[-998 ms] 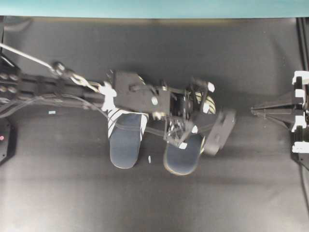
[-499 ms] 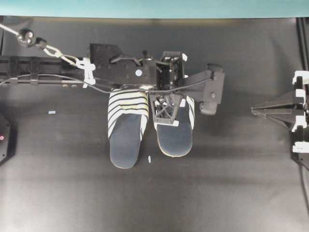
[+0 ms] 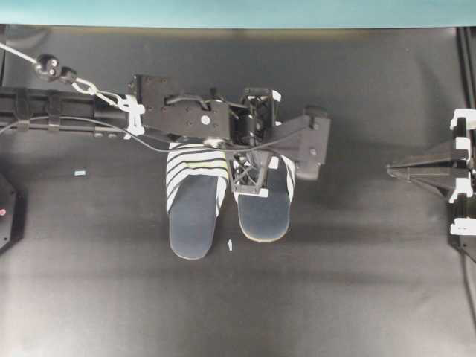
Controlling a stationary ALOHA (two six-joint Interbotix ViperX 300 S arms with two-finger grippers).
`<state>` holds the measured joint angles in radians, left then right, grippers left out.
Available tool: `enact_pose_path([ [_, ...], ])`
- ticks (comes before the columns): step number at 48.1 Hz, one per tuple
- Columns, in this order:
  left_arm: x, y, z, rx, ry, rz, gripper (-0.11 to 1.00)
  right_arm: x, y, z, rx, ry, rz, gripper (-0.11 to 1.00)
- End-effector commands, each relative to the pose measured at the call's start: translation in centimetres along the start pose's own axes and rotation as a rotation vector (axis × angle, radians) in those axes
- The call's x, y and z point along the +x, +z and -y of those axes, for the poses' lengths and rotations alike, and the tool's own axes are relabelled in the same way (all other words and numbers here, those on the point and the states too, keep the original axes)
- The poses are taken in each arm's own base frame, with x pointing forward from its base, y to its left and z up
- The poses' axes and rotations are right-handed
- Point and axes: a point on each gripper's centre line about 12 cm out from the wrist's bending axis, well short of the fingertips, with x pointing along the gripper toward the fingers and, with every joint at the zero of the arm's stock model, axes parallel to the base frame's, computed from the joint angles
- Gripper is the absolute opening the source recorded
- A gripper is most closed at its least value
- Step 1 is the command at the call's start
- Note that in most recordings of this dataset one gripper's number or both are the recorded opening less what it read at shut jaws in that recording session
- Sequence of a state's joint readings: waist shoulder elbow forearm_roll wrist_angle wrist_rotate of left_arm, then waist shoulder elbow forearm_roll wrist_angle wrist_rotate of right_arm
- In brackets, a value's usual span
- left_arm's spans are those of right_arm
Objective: Arrange the slippers with the left arm.
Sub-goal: 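Rotate the right slipper parallel beside the left slipper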
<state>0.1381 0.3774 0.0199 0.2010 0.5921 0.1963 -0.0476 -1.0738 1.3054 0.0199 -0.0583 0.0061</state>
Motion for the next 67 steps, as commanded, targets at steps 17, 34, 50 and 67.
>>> enact_pose_path([
  [17, 0.8, -0.7, 1.9, -0.014, -0.034, -0.080, 0.01, 0.1, 0.3, -0.1, 0.007, 0.006, 0.024, 0.00],
  [34, 0.8, -0.5, 2.2, -0.055, -0.035, -0.084, 0.11, 0.1, 0.4, -0.1, 0.005, 0.006, 0.032, 0.00],
  [50, 0.2, -0.2, 3.1, -0.070, -0.045, -0.093, 0.90, 0.1, 0.3, -0.1, 0.007, 0.006, 0.029, 0.00],
  [67, -10.1, 4.3, 2.7, -0.019, -0.011, 0.143, 0.90, 0.1, 0.3, -0.1, 0.007, 0.006, 0.027, 0.00],
])
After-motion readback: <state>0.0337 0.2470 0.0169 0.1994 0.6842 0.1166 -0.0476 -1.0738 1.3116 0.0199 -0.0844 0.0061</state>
